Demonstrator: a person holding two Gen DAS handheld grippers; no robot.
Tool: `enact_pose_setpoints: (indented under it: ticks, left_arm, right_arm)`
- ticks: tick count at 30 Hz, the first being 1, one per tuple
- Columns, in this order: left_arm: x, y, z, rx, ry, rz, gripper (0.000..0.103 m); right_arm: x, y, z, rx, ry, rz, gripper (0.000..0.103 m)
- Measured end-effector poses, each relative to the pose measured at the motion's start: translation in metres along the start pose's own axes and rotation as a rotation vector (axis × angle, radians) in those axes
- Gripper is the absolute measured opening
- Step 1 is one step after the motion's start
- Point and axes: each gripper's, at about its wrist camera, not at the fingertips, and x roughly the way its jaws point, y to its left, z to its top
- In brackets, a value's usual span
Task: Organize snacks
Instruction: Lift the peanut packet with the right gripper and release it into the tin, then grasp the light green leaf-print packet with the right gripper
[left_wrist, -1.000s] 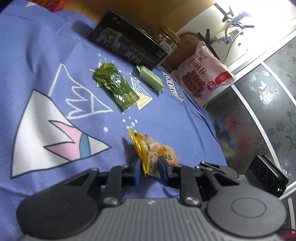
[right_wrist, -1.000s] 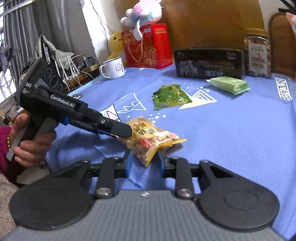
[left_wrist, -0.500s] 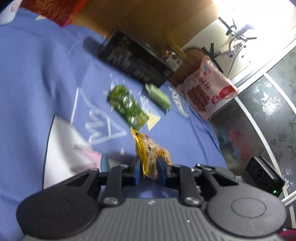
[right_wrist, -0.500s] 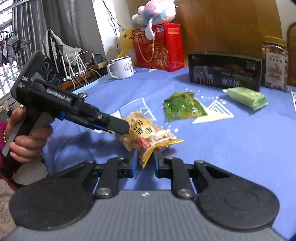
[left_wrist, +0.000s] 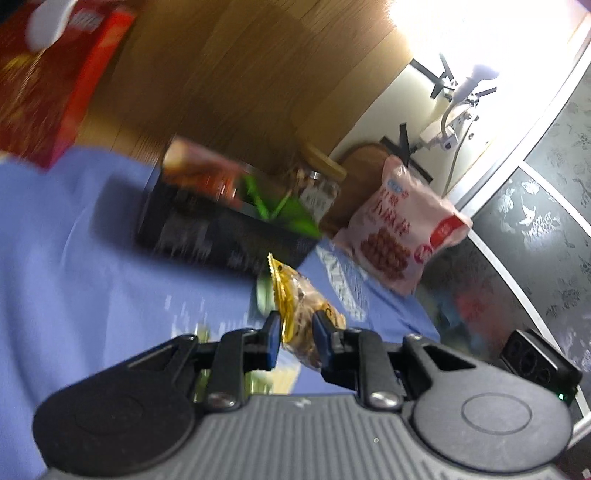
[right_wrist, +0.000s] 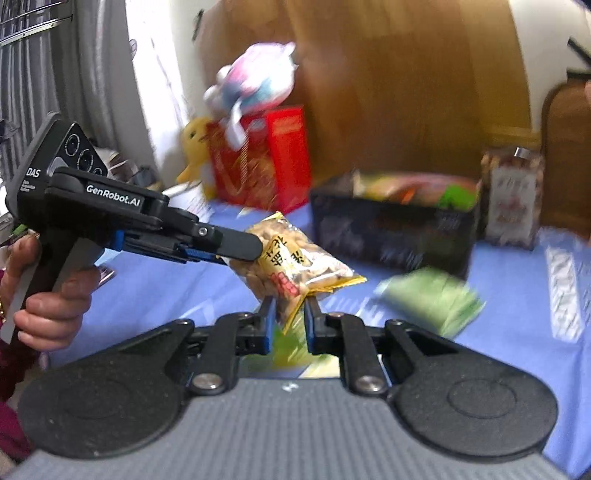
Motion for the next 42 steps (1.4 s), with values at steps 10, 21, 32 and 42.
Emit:
enact_pose_setpoints:
  ticks: [10, 21, 32, 42]
  left_arm:
    - [0.081, 0.003, 0.084, 0.076, -0.056, 0.077, 0.022]
    - [0.095, 0.004, 0.069, 0.14, -0.105, 0.202, 0.027]
    - [0.043, 0.007, -0.012, 0.032, -0.006, 0.103, 0.029]
    - [0.024, 0.016, -0.056, -0.062, 0.062, 0.106, 0.029]
  right_arm:
    - [0.053, -0.07, 0.06, -0.025, -0.092, -0.145, 0.019]
    - [0.038, -0.11, 0.045, 0.1, -0.15, -0.228, 0.035]
    - [0.026, -0.107, 0.003, 0.214, -0.002, -0.201, 0.058]
    - [0.036, -0.081, -0.005, 0.017, 0.114, -0.209, 0.055]
